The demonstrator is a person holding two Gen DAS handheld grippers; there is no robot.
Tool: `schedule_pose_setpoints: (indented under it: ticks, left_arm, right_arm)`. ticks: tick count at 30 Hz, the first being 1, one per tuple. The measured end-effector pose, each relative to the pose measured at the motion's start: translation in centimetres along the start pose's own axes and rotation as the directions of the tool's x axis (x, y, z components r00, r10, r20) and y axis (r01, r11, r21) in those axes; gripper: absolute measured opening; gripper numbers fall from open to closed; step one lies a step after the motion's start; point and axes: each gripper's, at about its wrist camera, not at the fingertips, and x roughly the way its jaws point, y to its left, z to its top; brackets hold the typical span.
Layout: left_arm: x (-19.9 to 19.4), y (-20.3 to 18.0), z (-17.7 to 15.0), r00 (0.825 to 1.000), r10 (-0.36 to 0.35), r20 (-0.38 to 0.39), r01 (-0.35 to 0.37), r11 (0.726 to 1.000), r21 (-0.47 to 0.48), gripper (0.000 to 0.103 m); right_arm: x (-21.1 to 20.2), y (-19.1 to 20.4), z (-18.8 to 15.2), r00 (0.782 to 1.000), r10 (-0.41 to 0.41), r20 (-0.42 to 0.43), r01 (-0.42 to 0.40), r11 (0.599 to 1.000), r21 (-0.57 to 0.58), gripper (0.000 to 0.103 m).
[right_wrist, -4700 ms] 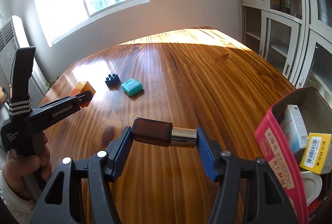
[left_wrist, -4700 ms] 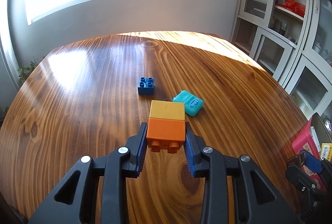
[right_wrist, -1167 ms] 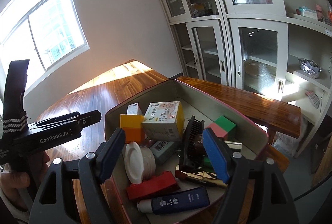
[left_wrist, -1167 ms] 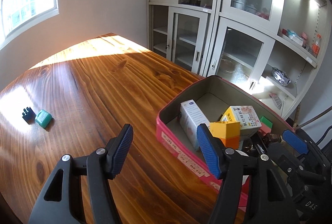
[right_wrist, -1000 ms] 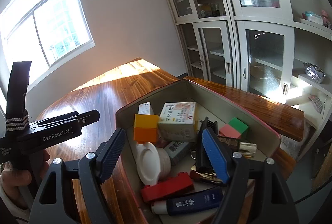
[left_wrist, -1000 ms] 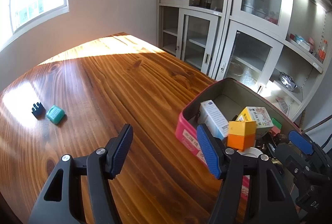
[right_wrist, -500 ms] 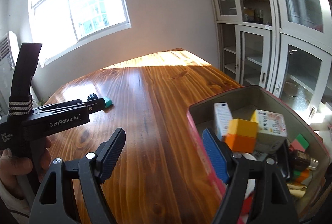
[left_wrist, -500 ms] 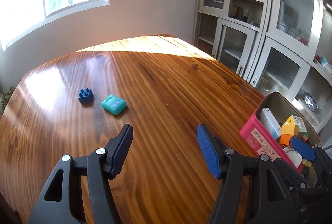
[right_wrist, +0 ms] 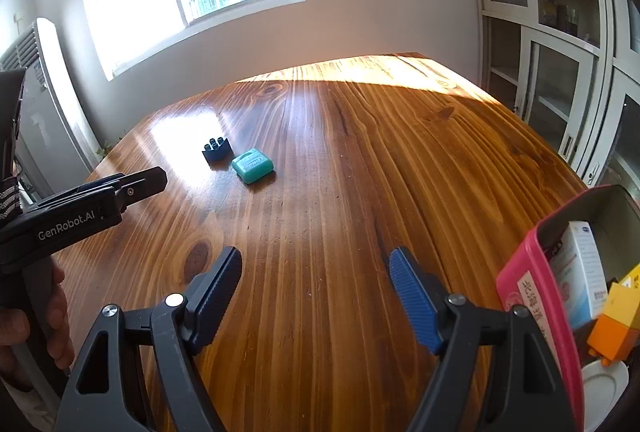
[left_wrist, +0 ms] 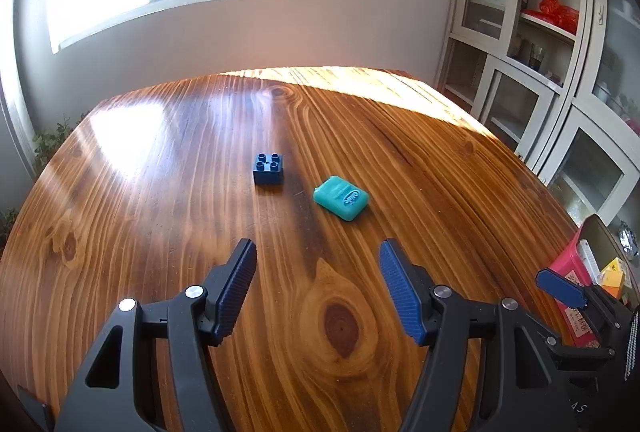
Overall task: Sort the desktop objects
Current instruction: 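Withdraw both open tools from the tin back over the table, then grasp the blue block with the left tool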
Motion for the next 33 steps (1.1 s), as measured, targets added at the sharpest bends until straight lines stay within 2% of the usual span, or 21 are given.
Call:
schedule_pose_setpoints:
  ticks: [15, 26, 33]
  left_arm:
    - [4.9, 4.3, 0.4, 0.995, 0.074, -0.067, -0.078, 0.995, -0.059, 0.068]
    - [9.1, 4.9, 2.8, 0.993, 0.08, -0.084, -0.085, 0.995, -0.06, 0.068]
    - [12.1, 4.5, 4.4, 0.994, 0.061, -0.094, -0.064, 0.997, -0.033, 0.068]
  right_arm:
    - [5.9, 2.8, 2.7, 0.997, 0.013, -0.081, -0.019, 0.997, -0.073, 0.08]
    - [9.9, 4.3, 4.5, 0.991, 0.043, -0.127, -0.057, 0.993, -0.105, 0.08]
    - [11.7, 4.8, 5.3, 0.987, 0.051, -0.15, -0.07, 0.99, -0.121, 0.08]
